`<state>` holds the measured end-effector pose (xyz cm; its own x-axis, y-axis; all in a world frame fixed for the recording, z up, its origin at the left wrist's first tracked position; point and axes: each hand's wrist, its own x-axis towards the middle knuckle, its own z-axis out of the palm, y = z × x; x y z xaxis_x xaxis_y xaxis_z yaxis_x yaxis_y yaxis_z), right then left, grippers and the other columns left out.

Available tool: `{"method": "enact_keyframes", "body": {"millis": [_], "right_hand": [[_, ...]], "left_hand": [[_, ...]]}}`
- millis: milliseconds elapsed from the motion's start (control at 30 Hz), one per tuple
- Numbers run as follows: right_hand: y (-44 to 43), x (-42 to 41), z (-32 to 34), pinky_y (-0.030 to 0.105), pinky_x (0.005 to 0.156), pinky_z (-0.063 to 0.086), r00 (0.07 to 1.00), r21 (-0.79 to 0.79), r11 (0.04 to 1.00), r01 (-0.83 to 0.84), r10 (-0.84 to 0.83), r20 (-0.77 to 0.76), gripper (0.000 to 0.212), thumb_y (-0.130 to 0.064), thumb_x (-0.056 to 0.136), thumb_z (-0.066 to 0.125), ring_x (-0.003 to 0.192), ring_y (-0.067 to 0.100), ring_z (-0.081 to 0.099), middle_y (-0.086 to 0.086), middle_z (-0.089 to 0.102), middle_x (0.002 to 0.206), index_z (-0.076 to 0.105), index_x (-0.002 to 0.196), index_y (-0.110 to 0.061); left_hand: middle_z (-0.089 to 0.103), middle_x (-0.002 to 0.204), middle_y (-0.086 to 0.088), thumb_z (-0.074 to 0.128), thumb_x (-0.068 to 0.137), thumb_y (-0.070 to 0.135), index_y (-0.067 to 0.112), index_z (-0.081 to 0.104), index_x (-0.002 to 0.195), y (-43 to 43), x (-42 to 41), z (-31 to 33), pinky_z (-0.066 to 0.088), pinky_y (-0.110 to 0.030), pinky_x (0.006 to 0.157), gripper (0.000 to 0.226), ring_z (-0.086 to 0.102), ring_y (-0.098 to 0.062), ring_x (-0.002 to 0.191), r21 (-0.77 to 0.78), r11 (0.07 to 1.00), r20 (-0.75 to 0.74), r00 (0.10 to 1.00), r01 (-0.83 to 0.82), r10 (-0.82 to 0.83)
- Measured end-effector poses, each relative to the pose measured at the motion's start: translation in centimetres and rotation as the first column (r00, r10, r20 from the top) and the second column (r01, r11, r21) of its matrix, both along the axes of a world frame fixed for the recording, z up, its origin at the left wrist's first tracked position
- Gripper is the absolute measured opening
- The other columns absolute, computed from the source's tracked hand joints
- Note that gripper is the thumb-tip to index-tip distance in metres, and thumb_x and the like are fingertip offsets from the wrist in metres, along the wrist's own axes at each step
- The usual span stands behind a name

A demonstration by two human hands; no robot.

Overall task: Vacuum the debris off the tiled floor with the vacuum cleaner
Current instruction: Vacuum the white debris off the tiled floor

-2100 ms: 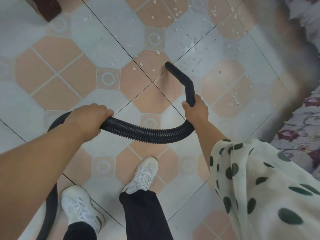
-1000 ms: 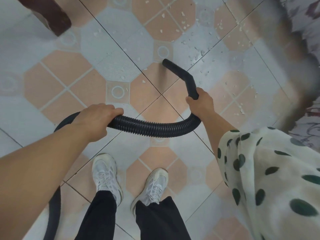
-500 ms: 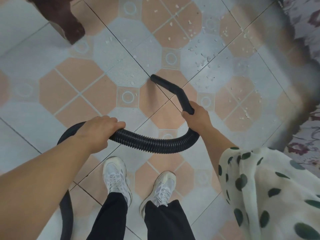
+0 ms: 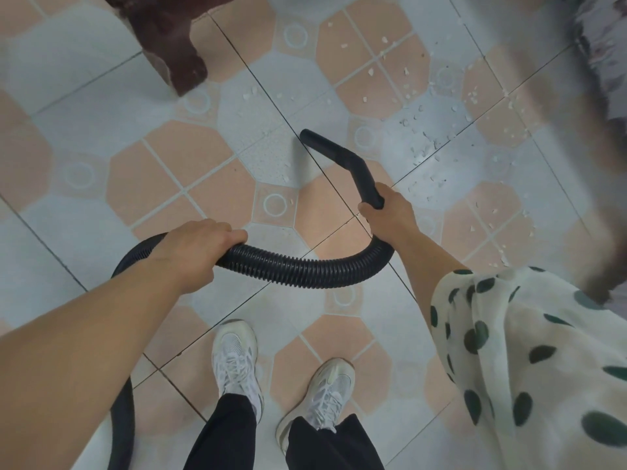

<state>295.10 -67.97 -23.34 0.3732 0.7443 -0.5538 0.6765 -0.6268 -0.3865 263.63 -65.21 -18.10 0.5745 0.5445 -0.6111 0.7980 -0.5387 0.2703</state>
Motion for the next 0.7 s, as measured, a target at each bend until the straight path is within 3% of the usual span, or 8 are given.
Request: {"method": "enact_keyframes", "body": {"millis": [233, 700], "right_hand": [[4.8, -1.5, -0.3, 0.032, 0.071, 0.050, 0.997, 0.030, 0.997, -0.077, 0.076, 0.029, 0.024, -0.026, 0.094, 0.056, 0.079, 0.021, 0.057, 0.002, 0.059, 0.093, 0.053, 0.113, -0.012], [12.9, -5.5, -0.7, 0.031, 0.073, 0.045, 0.977, 0.030, 0.977, -0.211, 0.211, 0.027, 0.029, -0.024, 0.094, 0.056, 0.084, 0.026, 0.057, 0.007, 0.059, 0.100, 0.052, 0.120, -0.009]], "left_hand": [[0.045, 0.092, 0.007, 0.047, 0.076, -0.010, 0.028, 0.045, 0.109, 2.0, -1.5, -0.5, 0.037, -0.030, 0.068, 0.050, 0.047, -0.018, 0.092, 0.005, 0.997, 0.006, 0.997, -0.082, 0.082], [0.049, 0.093, 0.004, 0.051, 0.075, -0.010, 0.024, 0.048, 0.106, 4.7, -4.8, -1.2, 0.032, -0.029, 0.066, 0.046, 0.048, -0.019, 0.090, 0.035, 0.977, 0.017, 0.978, -0.210, 0.209]]}}
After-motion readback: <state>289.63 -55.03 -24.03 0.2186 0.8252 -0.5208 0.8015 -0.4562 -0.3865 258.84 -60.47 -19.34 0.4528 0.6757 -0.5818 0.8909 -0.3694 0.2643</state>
